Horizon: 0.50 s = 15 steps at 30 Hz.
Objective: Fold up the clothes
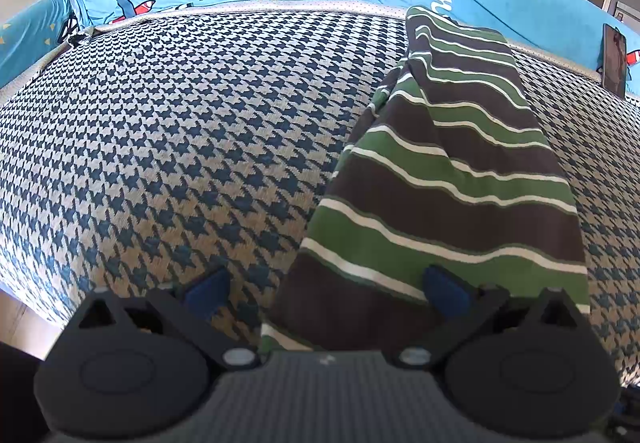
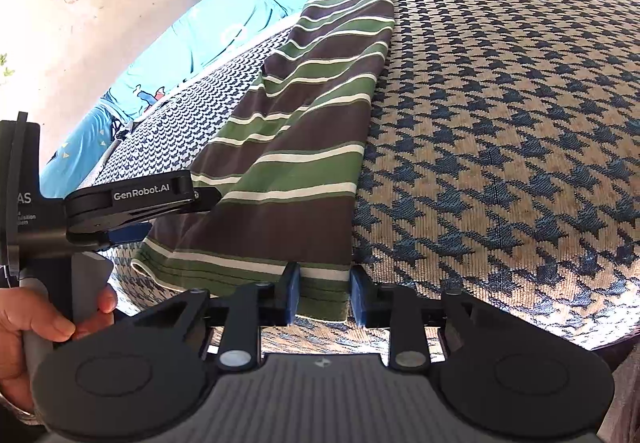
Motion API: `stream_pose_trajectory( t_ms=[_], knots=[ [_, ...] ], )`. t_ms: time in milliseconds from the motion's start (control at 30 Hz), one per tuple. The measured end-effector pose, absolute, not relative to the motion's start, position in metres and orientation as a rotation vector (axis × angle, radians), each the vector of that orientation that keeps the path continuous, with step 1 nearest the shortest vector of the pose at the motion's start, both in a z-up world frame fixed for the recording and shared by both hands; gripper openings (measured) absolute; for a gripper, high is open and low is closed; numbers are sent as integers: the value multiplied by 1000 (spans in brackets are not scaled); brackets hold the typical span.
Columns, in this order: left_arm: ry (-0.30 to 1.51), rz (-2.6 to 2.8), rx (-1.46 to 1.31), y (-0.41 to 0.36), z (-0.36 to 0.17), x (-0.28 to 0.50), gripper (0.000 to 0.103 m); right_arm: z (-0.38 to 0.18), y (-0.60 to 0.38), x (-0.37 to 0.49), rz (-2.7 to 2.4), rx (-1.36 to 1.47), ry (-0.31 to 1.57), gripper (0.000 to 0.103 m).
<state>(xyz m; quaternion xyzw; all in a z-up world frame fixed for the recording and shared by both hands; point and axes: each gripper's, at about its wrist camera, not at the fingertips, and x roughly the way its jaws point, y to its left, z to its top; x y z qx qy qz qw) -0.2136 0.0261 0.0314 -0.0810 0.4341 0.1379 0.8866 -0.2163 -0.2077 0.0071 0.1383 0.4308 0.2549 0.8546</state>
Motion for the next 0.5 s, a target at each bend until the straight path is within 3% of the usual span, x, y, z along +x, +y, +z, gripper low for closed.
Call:
stream_pose_trajectory(
  t_ms=[200,500],
  knots=[
    [903,287,-163,26,31,-213,103,8,-207,-217,531,278,898,13],
    [906,286,-164,26,32,-214,103,7,-209,-214,527,319,907,12]
  ],
)
